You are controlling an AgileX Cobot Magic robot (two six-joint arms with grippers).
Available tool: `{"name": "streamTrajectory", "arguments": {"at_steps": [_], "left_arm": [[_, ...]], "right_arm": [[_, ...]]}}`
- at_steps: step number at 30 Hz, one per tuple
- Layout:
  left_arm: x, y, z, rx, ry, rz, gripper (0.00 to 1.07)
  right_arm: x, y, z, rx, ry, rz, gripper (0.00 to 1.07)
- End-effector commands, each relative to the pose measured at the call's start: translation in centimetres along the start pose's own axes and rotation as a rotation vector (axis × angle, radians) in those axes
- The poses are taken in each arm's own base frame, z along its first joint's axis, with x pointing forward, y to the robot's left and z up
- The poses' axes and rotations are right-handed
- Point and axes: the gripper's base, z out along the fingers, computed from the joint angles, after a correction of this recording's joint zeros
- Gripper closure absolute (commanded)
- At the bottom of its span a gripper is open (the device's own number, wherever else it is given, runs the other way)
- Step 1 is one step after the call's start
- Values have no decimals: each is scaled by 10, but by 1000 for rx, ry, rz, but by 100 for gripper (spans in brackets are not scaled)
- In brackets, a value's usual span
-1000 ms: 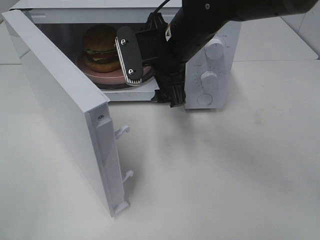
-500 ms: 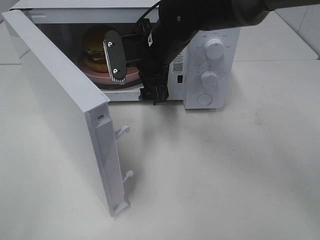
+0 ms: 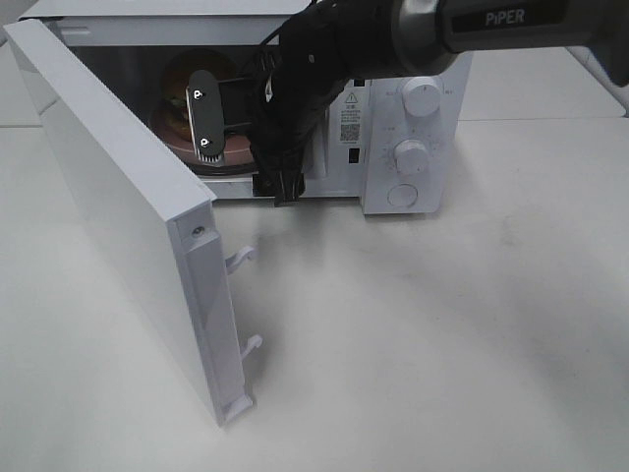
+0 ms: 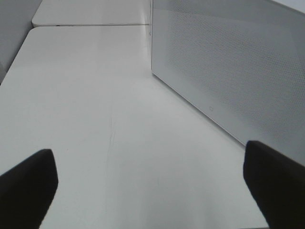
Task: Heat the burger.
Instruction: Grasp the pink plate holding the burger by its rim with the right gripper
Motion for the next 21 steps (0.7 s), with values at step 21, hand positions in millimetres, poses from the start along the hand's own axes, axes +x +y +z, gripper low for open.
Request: {"name": "streamTrajectory", "arguments": {"at_steps": [21], "left_arm": [[1,0,0,0,-7,-8,9]], "right_arm": [[-7,-12,46,2,22,22,24]]}}
